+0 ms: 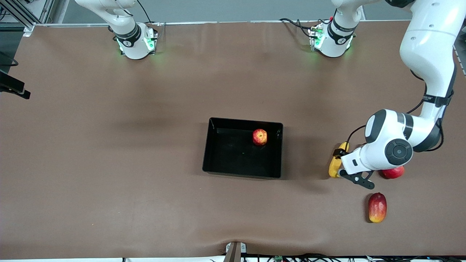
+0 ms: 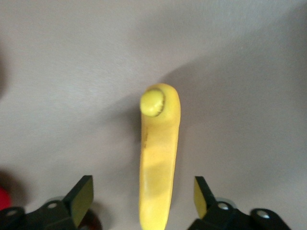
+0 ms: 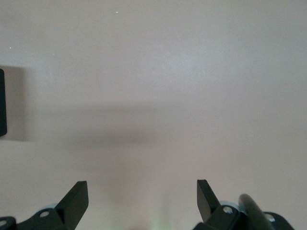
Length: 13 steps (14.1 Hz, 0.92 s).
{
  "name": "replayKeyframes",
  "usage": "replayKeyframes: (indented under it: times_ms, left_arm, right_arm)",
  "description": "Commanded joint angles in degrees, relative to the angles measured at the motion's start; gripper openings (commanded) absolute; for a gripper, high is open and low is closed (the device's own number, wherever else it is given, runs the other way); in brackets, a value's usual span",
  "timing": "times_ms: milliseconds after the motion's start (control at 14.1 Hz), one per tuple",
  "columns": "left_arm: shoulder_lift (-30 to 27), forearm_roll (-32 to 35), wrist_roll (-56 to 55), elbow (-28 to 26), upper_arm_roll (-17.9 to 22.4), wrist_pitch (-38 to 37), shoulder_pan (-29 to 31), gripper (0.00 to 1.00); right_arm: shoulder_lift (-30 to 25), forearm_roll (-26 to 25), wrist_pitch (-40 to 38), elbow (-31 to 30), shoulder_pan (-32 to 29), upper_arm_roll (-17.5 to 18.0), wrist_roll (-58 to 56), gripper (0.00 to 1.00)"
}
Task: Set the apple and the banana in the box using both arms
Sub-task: 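Move the left gripper to the yellow banana and grasp it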
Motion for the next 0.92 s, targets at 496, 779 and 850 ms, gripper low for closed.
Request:
replayKeyframes:
  times_ms: [496,779,850]
  left_arm:
    - [-0.4,2.7,-0.7,-7.4,-0.3,10.8,1.5,0.00]
    - [-4.1,2.3,-1.5,-6.7,-4.9,7.8,0.6,0.00]
    - [-4.1,2.1,-3.9,-5.9,-6.3,7.0,0.4,0.00]
  right_arm:
    - [-4.9,-1.3,2.3,-6.1,-0.3,1.1,-1.0,1.00]
    - [-4.8,-1.3,1.9,-5.7,-0.6,1.0,-1.0,1.00]
    - [-4.8,-1.3,1.9,-5.6,-0.4,1.0,-1.0,1.00]
